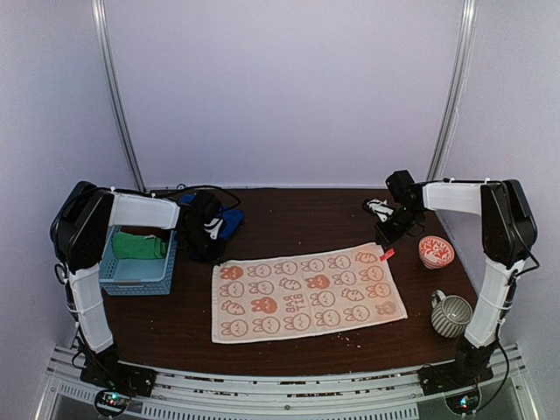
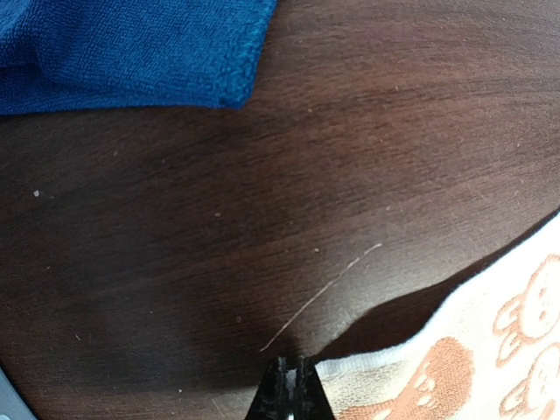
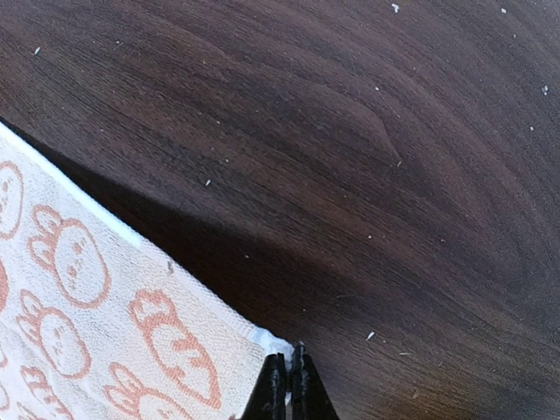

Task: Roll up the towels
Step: Pick up the towel from the center of the board.

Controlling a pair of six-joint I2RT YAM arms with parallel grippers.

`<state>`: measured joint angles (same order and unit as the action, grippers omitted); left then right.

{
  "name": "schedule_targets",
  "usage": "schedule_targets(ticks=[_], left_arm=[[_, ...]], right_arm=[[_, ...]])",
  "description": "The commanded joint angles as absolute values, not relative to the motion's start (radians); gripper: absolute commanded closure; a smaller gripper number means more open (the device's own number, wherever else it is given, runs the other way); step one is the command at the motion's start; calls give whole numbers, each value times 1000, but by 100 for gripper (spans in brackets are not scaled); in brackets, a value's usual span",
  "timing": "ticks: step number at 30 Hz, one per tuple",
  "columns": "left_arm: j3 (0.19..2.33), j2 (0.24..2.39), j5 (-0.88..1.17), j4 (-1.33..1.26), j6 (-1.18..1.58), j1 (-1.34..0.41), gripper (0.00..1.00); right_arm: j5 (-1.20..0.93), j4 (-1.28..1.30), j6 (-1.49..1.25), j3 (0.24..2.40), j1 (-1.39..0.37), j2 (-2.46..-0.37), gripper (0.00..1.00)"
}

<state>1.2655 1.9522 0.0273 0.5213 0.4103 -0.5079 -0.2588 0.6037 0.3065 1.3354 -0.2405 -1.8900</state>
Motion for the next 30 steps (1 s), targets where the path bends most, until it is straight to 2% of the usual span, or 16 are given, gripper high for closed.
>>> schedule_targets(ticks=[1, 8, 15, 16, 19, 21, 30], left_arm=[[1296, 1956, -7, 490, 405, -513, 100], [1322, 1925, -72, 478, 398, -514, 100], [1334, 1950, -26, 456, 413, -513, 100], [1337, 1952, -20, 454, 417, -514, 100], [1345, 1957, -10, 454, 420, -513, 100], [1350, 1961, -6, 458, 417, -514, 100], [1342, 1961, 0, 462, 419, -513, 100]], right_arm=[[-224, 584, 299, 1338, -234, -1911, 100], [-190, 566, 274, 1350, -209, -1930, 100], [-255, 603, 279, 1387, -209, -1979, 100], [-259, 601, 277, 1389, -209, -1981, 96], [-279, 601, 269, 1393, -209, -1984, 76], [-297, 606, 265, 1396, -211, -1991, 69], [-231, 600, 254, 1394, -220, -2031, 64]])
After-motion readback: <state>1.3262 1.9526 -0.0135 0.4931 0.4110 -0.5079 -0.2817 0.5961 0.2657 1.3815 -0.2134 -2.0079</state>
